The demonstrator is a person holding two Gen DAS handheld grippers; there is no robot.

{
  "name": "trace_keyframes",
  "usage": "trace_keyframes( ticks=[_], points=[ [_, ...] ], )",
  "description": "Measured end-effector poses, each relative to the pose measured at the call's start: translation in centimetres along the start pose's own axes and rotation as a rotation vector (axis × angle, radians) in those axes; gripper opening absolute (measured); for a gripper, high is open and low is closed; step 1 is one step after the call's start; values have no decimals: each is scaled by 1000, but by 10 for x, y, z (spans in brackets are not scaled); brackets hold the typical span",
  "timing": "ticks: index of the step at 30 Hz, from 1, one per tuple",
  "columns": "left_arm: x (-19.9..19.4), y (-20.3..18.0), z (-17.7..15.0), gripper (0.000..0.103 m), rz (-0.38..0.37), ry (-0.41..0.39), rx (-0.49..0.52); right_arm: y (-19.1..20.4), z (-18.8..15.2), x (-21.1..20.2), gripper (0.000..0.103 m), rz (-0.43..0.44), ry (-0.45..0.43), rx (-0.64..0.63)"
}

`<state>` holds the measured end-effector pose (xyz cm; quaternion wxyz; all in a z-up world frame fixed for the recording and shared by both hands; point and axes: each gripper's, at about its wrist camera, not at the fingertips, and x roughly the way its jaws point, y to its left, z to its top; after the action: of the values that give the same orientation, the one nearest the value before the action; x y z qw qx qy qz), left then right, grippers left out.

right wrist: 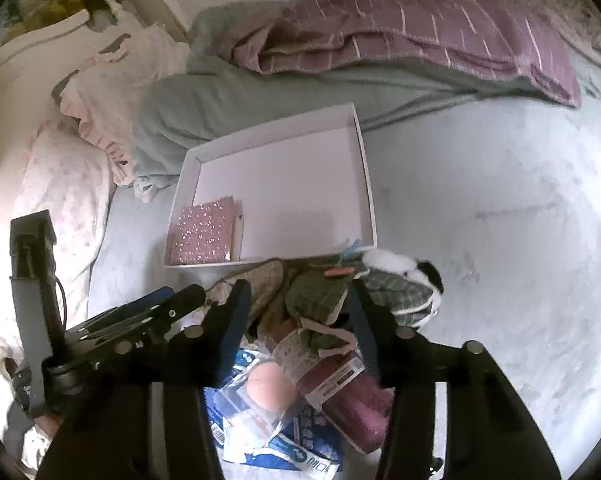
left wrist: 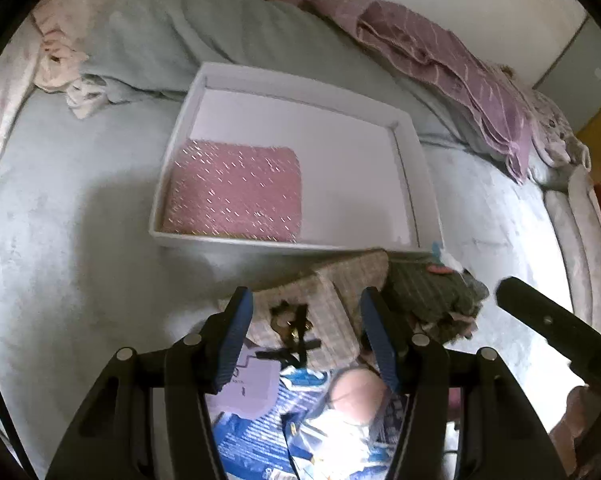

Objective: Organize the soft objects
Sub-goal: 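Grasp beige plaid slipper with left tool while right tool grasps green plaid slipper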

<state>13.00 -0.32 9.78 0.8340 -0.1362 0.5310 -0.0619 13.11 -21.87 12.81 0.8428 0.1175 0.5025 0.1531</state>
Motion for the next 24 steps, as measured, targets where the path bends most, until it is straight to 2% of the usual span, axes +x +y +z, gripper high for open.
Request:
trace_keyframes(
  ticks=[3, 7, 12, 15, 20, 24],
  points=[
    [8, 3, -2, 56, -50, 65, -20, 4, -3, 9, 47, -23, 38, -25],
    [17, 1, -5, 56, -23, 118, -26, 10, -4, 22, 47, -71, 82, -56],
    [32, -8, -12, 56, -8, 197, 13, 11, -4, 32, 47, -169, 110, -87],
    [41, -9, -13, 56, 9, 227, 12, 7, -4, 38, 47, -161, 140, -74],
    [57, -5, -12, 61, -42, 263, -40, 1, -2, 45, 48, -185, 152, -37],
    [70, -10, -13, 61, -12, 268, -41, 6, -2, 53, 49, -230, 155, -57]
  ],
)
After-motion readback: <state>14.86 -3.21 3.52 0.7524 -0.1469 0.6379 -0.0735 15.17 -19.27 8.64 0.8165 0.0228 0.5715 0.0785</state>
